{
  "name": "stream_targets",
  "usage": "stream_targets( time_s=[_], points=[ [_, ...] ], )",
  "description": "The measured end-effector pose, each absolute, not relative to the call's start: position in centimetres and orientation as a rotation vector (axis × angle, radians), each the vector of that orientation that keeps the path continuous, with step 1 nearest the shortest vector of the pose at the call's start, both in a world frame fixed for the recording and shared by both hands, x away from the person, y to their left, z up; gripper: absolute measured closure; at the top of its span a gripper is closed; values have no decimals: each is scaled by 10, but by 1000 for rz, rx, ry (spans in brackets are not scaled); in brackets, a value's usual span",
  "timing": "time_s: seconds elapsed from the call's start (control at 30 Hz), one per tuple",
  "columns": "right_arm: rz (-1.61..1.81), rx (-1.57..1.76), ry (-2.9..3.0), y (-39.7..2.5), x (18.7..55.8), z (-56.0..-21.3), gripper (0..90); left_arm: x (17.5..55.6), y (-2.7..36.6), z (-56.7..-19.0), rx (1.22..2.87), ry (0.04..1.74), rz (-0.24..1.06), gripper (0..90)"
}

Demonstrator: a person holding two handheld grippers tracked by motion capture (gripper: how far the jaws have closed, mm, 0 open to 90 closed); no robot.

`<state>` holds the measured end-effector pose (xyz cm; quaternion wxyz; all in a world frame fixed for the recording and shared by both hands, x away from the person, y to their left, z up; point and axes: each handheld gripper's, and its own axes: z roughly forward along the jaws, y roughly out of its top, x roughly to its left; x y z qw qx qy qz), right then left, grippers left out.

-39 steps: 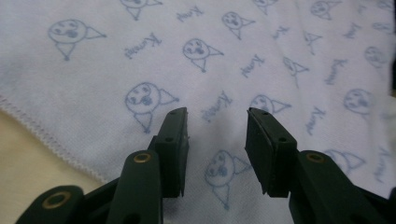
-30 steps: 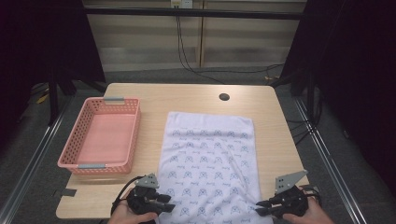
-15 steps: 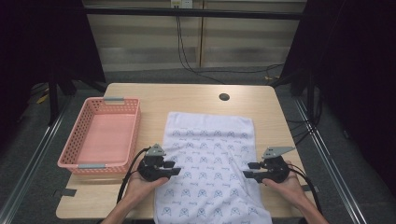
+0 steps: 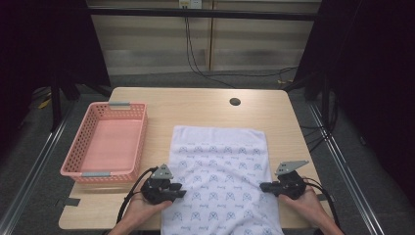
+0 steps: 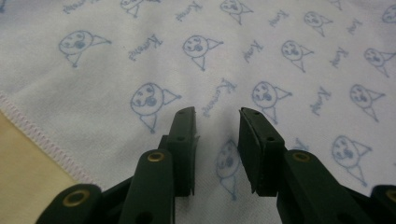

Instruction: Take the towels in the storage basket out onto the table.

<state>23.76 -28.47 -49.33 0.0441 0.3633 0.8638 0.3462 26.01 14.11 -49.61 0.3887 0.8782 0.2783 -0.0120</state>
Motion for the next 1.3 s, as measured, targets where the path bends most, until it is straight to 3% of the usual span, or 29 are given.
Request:
stream_targets(
  time_s=[0.23, 0.37, 0.43, 0.6, 0.87, 1.03, 1.3],
  points=[
    [1052, 1090, 2724, -289, 215, -490, 877, 230, 146, -493, 2244, 678, -175, 629],
    [1062, 1062, 2763, -287, 209, -489, 834, 227, 147, -490, 2250, 656, -138, 553],
    [1093, 1042, 2723, -289, 209, -488, 734, 234, 146, -486, 2229, 674, -106, 532],
    [1205, 1099, 2569, -295, 226, -479, 709, 271, 142, -481, 2144, 769, 30, 537],
    [1218, 1157, 2450, -298, 279, -479, 681, 322, 131, -489, 2103, 858, 142, 537],
    [1120, 1175, 2488, -289, 300, -495, 650, 326, 130, -500, 2165, 858, 140, 539],
    [1084, 1190, 2499, -301, 281, -498, 647, 314, 123, -500, 2185, 815, 99, 526]
  ],
)
